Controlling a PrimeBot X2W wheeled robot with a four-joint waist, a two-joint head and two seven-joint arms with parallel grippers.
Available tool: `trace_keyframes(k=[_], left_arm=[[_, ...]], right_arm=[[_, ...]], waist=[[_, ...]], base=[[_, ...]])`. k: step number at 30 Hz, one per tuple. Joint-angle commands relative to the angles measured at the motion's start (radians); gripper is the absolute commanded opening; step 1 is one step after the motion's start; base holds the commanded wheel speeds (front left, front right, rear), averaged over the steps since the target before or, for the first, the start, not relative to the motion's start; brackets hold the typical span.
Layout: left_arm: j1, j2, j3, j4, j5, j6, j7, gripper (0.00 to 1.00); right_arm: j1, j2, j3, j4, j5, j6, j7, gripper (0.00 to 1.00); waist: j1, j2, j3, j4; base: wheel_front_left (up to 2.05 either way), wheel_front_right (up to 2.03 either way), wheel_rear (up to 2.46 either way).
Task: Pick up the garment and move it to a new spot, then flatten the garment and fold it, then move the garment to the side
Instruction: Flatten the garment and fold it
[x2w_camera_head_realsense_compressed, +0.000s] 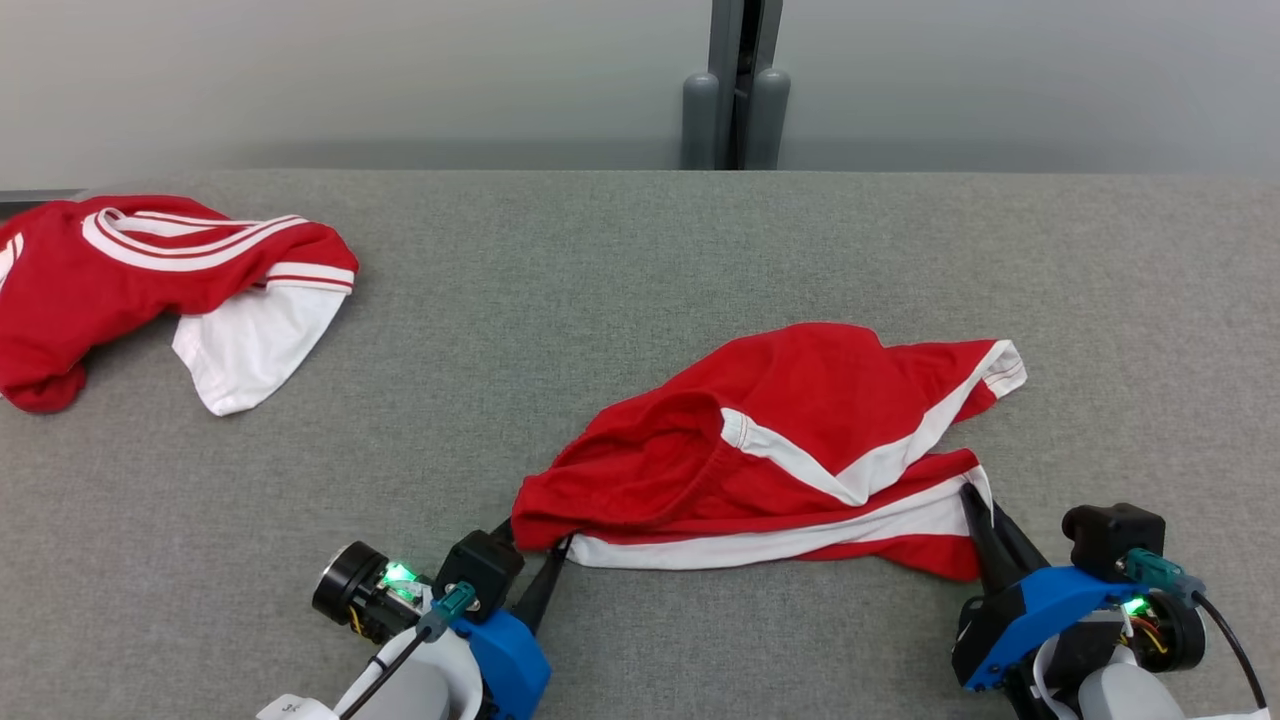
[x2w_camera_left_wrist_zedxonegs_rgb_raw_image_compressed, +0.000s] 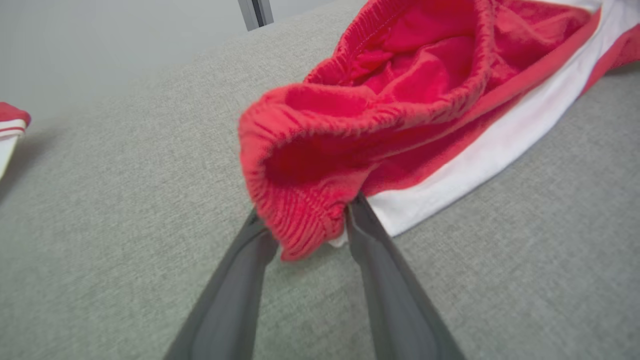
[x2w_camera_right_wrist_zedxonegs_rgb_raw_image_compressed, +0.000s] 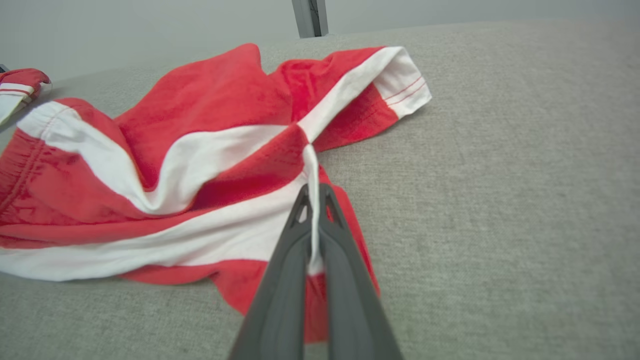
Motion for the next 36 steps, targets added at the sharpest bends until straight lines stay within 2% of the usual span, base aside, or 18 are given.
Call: trace_keyframes(k=[1, 2, 3, 4, 10, 15, 21, 27, 32, 36], left_arm=[[-0.012, 0.003, -0.005, 0.002, -0.005, -0.006, -0.005, 0.32], [-0.012, 0.005, -0.012, -0.003, -0.011, -0.006, -0.006, 0.15], [-0.008, 0.006, -0.018, -0.016, -0.021, -0.007, -0.006, 0.03], [-0.002, 0.012, -0.020, -0.031, -0.035, -0.004, -0.006, 0.00], [0.026, 0.061, -0.032, -0.163, -0.158, -0.004, -0.006, 0.00], [0.002, 0.130, -0.082, -0.283, -0.270, -0.005, 0.008, 0.00], [-0.055, 0.243, -0.120, -0.517, -0.467, -0.004, 0.144, 0.00], [-0.127, 0.352, -0.060, -0.786, -0.641, -0.005, 0.288, 0.00], [-0.208, 0.396, 0.010, -0.961, -0.747, 0.020, 0.399, 0.00], [-0.277, 0.424, 0.044, -1.034, -0.790, 0.043, 0.481, 0.00]], right_arm=[[-0.013, -0.005, -0.003, 0.001, 0.009, 0.000, -0.004, 0.00], [-0.018, -0.005, -0.003, 0.001, 0.014, 0.000, -0.005, 0.00], [-0.022, -0.005, -0.004, 0.001, 0.016, 0.000, -0.007, 0.00], [-0.025, -0.005, -0.006, -0.001, 0.023, 0.000, -0.010, 0.00], [-0.038, -0.009, -0.013, -0.035, 0.073, 0.000, -0.018, 0.00], [-0.043, -0.025, -0.018, -0.130, 0.147, 0.000, -0.006, 0.00], [-0.059, -0.069, -0.049, -0.327, 0.220, 0.000, 0.038, 0.00], [-0.081, -0.083, -0.115, -0.549, 0.263, 0.000, 0.107, 0.00], [-0.111, -0.078, -0.163, -0.703, 0.269, 0.000, 0.174, 0.00], [-0.139, -0.067, -0.178, -0.769, 0.261, 0.000, 0.223, 0.00]], waist=[[-0.0001, 0.0000, 0.001, -0.001], [-0.0001, 0.0000, 0.002, -0.002], [-0.0001, 0.0000, 0.004, -0.004], [-0.0001, 0.0000, 0.004, -0.004], [-0.0001, 0.0000, -0.002, -0.004], [-0.0001, 0.0000, -0.033, -0.001], [-0.0001, 0.0000, -0.085, -0.006], [-0.0001, 0.0000, -0.132, -0.018], [-0.0001, 0.0000, -0.146, -0.030], [-0.0001, 0.0000, -0.135, -0.045]], base=[[0.00, 0.00, 0.00], [0.00, 0.00, 0.00], [0.00, 0.00, 0.00], [0.00, 0.00, 0.00], [0.00, 0.00, 0.00], [0.00, 0.00, 0.00], [0.00, 0.00, 0.00], [0.00, 0.00, 0.00], [0.00, 0.00, 0.00], [0.00, 0.00, 0.00]])
